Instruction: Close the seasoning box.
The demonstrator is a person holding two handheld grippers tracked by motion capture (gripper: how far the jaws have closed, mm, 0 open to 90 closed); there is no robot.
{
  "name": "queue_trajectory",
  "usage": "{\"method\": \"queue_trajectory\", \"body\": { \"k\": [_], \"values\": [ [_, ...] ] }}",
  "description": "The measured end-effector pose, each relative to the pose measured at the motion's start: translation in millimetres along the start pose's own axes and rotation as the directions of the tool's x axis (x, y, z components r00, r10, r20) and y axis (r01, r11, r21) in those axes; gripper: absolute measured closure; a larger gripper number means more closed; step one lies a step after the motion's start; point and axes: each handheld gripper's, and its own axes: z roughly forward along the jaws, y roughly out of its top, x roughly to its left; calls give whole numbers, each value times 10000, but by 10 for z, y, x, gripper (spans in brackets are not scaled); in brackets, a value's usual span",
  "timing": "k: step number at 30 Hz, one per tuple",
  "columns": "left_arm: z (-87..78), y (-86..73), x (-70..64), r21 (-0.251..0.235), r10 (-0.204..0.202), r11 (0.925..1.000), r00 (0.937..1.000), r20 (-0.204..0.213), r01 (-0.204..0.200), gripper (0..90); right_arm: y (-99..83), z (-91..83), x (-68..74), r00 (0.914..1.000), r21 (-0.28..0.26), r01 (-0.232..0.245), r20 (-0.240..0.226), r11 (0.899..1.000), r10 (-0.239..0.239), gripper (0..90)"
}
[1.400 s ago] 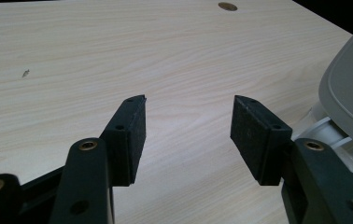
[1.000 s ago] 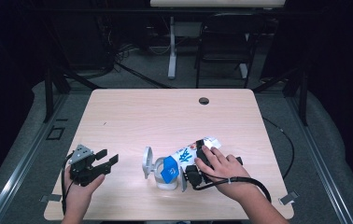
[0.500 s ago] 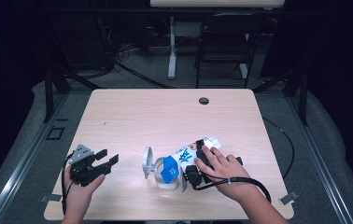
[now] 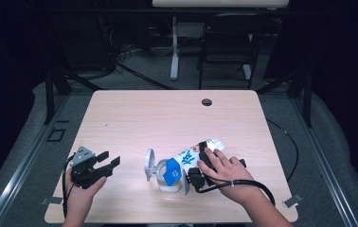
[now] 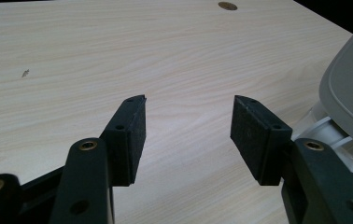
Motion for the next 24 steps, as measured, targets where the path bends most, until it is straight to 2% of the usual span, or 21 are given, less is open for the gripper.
{"method": "queue_trajectory", "body": {
  "k": [24],
  "values": [
    [3, -3, 4, 5, -10, 10000, 10000, -1, 10, 458, 9, 1, 0, 9999, 74, 110, 82, 9999, -110, 432]
  ]
}}
